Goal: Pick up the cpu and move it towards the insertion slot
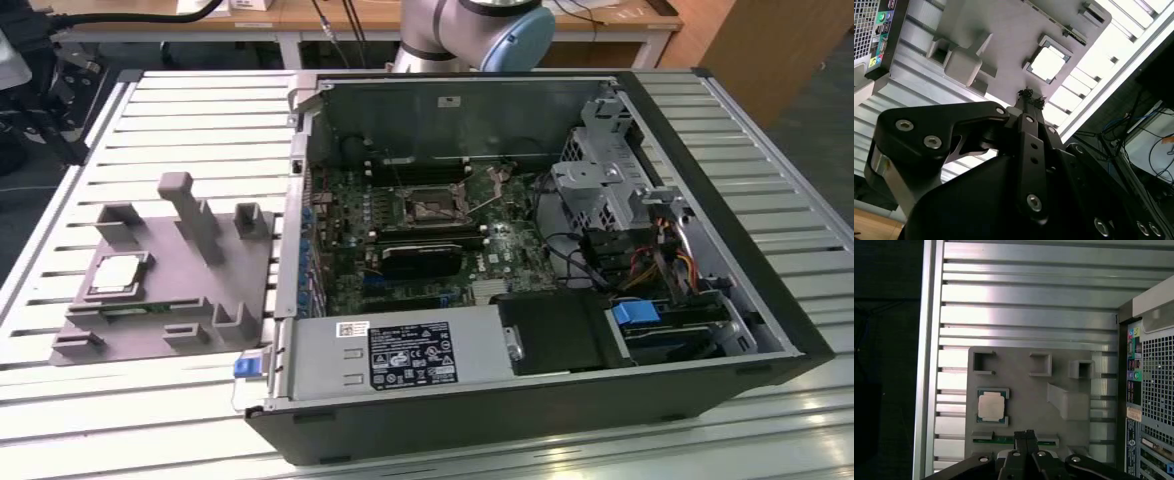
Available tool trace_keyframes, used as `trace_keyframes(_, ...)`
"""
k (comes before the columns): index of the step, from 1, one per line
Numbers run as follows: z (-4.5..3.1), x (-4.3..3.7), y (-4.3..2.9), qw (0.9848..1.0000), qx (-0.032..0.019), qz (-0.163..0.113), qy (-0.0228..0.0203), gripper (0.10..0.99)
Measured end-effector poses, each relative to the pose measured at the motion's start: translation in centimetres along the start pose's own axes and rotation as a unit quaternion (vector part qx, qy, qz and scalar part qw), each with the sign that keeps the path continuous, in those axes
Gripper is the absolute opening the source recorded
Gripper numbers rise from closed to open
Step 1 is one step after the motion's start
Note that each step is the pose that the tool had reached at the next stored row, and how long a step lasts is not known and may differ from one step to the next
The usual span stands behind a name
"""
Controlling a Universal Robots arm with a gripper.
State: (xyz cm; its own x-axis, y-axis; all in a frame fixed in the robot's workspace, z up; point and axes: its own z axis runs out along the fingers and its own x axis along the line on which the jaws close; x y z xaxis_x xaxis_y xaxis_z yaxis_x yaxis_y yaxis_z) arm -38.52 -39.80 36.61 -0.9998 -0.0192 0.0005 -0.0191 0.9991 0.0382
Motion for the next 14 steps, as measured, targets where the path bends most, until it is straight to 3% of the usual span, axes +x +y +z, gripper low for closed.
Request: trace_keyframes(14, 1.41, 0.08, -0.01, 1.0, 0.0, 0.0, -0.001, 0.102)
